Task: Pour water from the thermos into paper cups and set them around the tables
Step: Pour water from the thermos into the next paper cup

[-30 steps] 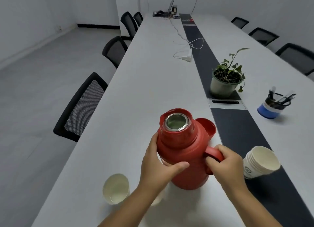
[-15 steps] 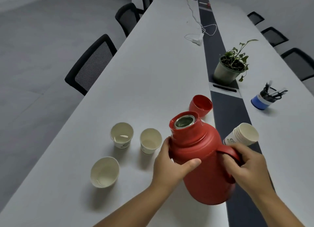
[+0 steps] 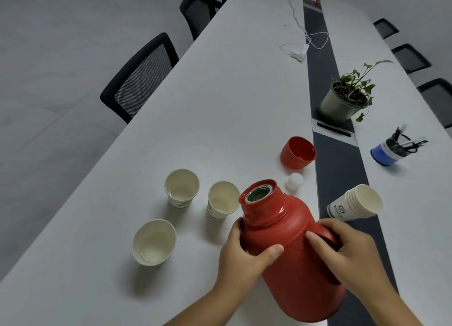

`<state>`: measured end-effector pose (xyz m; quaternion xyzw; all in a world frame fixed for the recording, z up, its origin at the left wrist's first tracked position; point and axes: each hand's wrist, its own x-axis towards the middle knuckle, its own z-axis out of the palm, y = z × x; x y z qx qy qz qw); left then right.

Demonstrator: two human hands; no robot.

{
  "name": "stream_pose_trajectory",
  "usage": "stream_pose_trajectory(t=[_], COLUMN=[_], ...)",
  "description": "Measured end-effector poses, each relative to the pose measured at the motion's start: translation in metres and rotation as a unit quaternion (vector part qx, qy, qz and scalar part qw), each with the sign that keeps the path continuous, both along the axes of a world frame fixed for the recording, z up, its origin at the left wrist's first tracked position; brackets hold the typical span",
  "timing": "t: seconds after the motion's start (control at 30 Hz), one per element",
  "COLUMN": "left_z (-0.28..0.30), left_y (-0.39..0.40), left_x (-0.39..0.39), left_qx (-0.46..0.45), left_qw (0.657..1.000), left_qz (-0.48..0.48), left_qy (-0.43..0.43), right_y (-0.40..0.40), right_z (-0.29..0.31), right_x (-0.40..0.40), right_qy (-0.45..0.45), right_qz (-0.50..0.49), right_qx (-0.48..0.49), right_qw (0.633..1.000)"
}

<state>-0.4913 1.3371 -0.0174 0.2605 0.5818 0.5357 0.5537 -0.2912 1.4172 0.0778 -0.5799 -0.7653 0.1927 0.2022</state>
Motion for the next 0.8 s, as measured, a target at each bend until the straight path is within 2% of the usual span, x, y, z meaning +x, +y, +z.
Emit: stream_pose_trajectory(t=[0.5,0.8], left_z=[-0.014,-0.018], left_y=[-0.005,-0.002], left_x=[0.004,0.004], left_qx=[-0.023,-0.024], left_qw=[0.997,0.997], left_qz=[0.024,0.032], left_qy=[-0.073,-0.072], right_y=[0.026,0.032], right_z=[-0.006,-0.003], right_x=[-0.011,-0.018], right_qy=[-0.058,-0.075], right_qz=[0.032,0.049], right_qx=[-0.051,-0.053], right_qw=[0.997,0.995])
